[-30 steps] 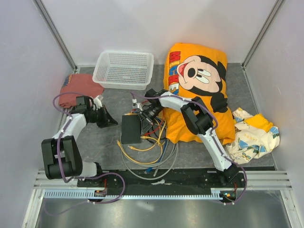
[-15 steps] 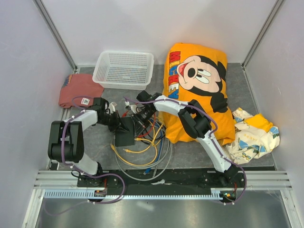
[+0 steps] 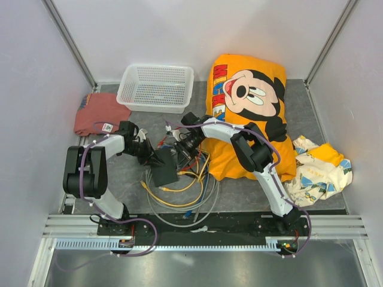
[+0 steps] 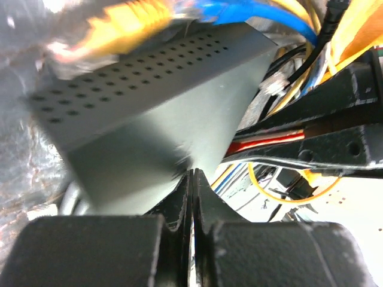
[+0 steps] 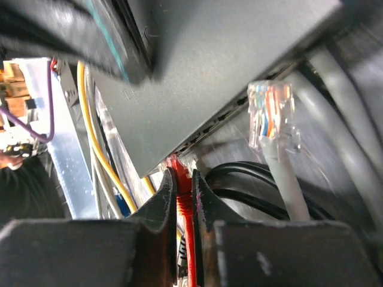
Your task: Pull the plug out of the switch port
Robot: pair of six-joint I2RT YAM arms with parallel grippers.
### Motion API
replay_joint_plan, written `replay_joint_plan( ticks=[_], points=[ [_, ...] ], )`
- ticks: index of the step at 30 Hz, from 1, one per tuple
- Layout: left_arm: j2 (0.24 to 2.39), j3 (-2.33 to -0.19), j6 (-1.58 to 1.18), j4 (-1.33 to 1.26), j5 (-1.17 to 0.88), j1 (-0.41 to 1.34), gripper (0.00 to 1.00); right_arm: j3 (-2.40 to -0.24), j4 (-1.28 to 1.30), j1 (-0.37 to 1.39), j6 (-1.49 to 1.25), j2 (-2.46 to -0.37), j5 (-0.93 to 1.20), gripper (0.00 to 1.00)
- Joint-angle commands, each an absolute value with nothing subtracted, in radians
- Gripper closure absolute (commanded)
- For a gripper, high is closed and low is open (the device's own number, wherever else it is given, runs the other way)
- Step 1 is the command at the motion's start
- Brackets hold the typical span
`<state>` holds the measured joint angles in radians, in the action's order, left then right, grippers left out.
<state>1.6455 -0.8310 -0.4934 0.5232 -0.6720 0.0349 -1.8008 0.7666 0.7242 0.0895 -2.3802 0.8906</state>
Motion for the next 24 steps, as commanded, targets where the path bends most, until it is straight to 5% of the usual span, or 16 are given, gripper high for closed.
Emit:
replay_joint_plan(
  ticks=[1,4,7,24],
  points=[
    [1.712,-0.830,-0.459,0.517,-0.405,0.028,0.98,-1.817,0.960,0.608,0.242,-2.413,0.731,0.65],
    [1.706,-0.830,-0.450,0.508,-0.414,0.028,0.99,-1.905,0.983,0.603,0.250,-2.444,0.837,0.43],
    [1.703,-0.827,-0.442,0.500,-0.419,0.028,0.98,-1.968,0.983,0.612,0.227,-2.483,0.884,0.35],
    [1.721,-0.851,-0.425,0.502,-0.422,0.034,0.98,-1.999,0.977,0.704,0.239,-2.507,0.940,0.44]
  ],
)
